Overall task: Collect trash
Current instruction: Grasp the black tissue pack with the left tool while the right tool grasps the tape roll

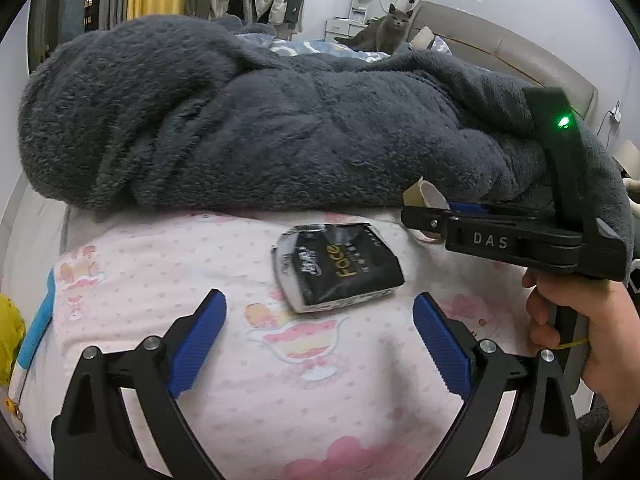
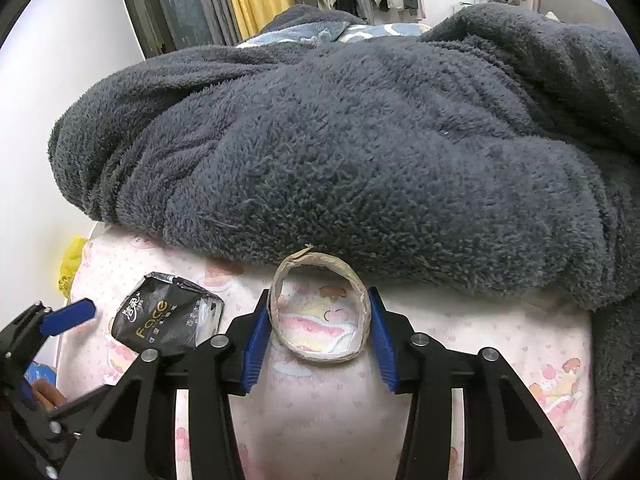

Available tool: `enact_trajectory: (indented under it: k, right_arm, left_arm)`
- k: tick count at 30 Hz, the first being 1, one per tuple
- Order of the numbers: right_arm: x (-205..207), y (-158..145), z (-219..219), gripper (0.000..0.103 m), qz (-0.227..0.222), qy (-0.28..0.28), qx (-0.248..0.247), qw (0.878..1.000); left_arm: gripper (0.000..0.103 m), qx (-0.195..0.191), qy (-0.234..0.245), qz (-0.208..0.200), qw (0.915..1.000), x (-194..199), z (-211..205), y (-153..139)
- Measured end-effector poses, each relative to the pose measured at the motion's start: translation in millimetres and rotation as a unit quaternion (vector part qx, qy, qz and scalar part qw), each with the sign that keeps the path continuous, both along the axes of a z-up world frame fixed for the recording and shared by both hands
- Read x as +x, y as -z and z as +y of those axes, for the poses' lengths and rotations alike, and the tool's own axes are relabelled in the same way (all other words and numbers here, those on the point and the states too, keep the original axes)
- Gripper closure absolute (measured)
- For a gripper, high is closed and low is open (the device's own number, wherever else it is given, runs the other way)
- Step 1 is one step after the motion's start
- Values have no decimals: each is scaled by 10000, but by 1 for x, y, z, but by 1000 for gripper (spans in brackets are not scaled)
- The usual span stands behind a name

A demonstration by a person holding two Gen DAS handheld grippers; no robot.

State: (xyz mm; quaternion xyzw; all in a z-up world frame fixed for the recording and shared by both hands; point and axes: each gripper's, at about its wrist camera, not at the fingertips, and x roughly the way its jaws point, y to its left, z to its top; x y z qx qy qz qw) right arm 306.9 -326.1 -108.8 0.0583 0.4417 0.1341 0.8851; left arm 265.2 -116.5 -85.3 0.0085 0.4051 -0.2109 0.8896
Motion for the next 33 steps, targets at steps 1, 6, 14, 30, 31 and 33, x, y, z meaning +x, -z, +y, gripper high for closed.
enact_trajectory:
  k: [1,6,14,30,31,33]
  right_arm:
    - [-1,-1,-2,56,-21,-6,16,10000]
    - [-7,-7,-11,56,-98,-29,113,9999]
    - [-15,-16,-27,57,-231,-15,332,9992]
    - [-50,-37,-49,57,-387,131,454,9981]
    - [-53,-38,-49,57,-391,134,446,9982]
    - [-59,-41,-49,57,-398,128,418,9983]
  left_arm:
    - [7,13,-1,24,10000,1,-3,1]
    - [7,111,-46,100,9999,6,-13,6]
    - [7,163,-160,185,9996,14,-25,11]
    - [16,362,-598,311,9971,35,-50,19]
    - [22,373,-627,320,9968,36,-47,20]
    - [25,322,-652,351,9967,39,-47,21]
